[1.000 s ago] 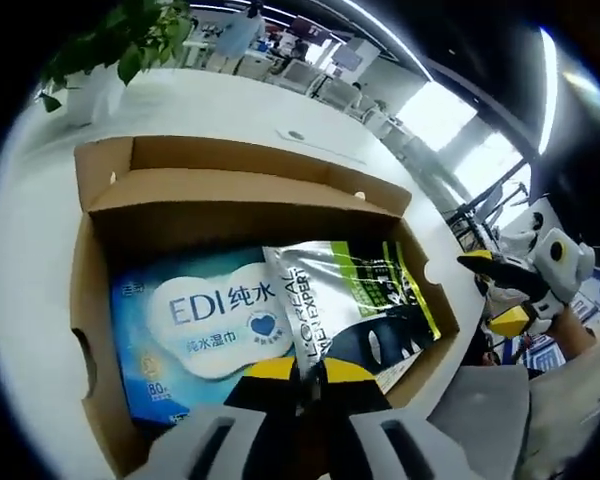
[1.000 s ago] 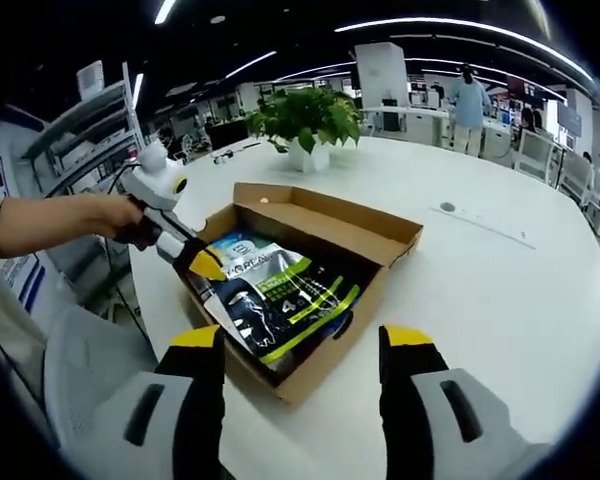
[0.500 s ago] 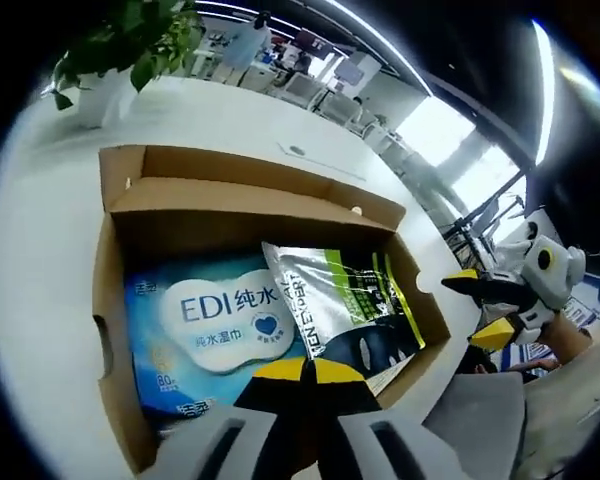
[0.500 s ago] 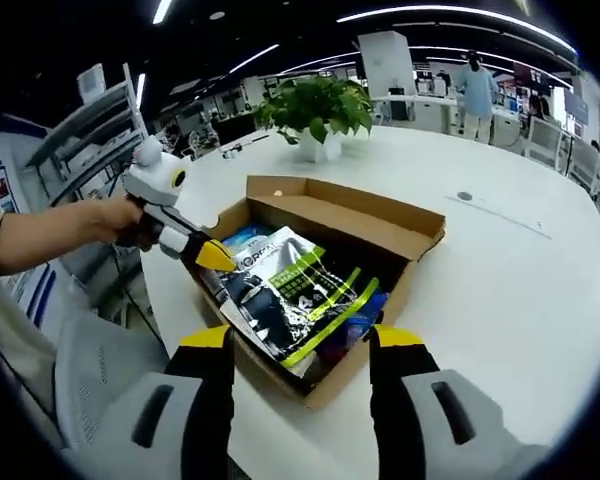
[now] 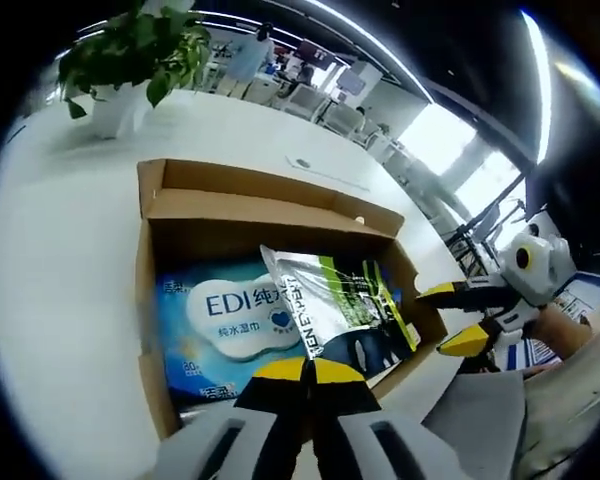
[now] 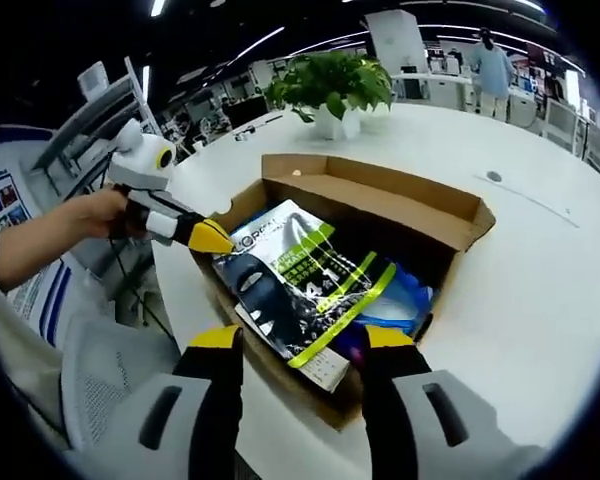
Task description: Operate the shoe box by opening the lid, removing the specified soft item, and placing it in the target area until the item is outside and the box remains undamaged.
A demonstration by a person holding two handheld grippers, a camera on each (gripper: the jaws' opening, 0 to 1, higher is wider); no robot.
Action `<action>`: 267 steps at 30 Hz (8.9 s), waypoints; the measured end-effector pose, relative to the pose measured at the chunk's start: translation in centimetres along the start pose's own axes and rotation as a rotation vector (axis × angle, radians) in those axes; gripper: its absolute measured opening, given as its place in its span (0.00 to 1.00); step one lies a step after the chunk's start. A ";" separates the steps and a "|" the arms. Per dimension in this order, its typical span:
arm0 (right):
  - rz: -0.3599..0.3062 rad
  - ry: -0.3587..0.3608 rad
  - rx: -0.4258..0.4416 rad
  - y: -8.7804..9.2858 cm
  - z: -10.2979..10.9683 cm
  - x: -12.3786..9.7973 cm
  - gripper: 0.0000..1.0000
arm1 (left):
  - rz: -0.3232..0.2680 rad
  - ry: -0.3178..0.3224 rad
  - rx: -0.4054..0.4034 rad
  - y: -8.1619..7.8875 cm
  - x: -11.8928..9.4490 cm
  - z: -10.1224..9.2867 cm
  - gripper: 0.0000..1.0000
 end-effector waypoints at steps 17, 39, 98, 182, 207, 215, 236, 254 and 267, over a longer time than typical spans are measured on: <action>0.108 -0.029 0.082 0.1 -1.1 2.6 0.40 | -0.022 0.001 0.018 -0.1 -0.4 0.1 0.00; 0.040 0.021 0.225 -0.4 -1.6 3.6 0.11 | -0.021 -0.024 0.051 0.4 -0.6 0.2 0.00; -0.056 0.167 0.288 0.1 -5.8 -8.9 0.00 | -0.045 0.059 0.212 -2.9 3.8 -10.7 0.00; 0.078 0.349 0.317 7.1 -20.5 -10.8 0.00 | 0.349 -0.107 0.946 -4.1 21.7 -21.6 0.01; 0.112 0.407 0.187 7.7 -20.9 -10.3 0.05 | 0.356 -0.165 1.075 -3.8 20.9 -21.1 0.07; 0.115 0.416 0.197 7.9 -20.8 -10.8 0.08 | 0.323 -0.143 1.029 -4.3 19.6 -21.3 0.13; 0.075 0.427 0.164 5.8 -17.9 -13.6 0.22 | 0.127 -0.016 0.718 -6.2 14.4 -21.9 0.23; 0.024 0.353 0.059 2.0 -12.3 -14.5 0.33 | 0.011 -0.029 0.602 -6.2 9.0 -18.3 0.30; -0.004 0.269 0.009 0.1 -9.0 -12.8 0.37 | -0.068 -0.054 0.546 -4.9 4.8 -15.1 0.36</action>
Point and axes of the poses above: the point that each gripper's makers call its tool centre point, and the gripper's own axes: x roughly forward along the fingers, z roughly to its left, y roughly out of its underside, the point moved 9 cm from there along -x, roughly backward along the fingers, and after that the axes turned 9 degrees about -y, right-handed, at the moved point
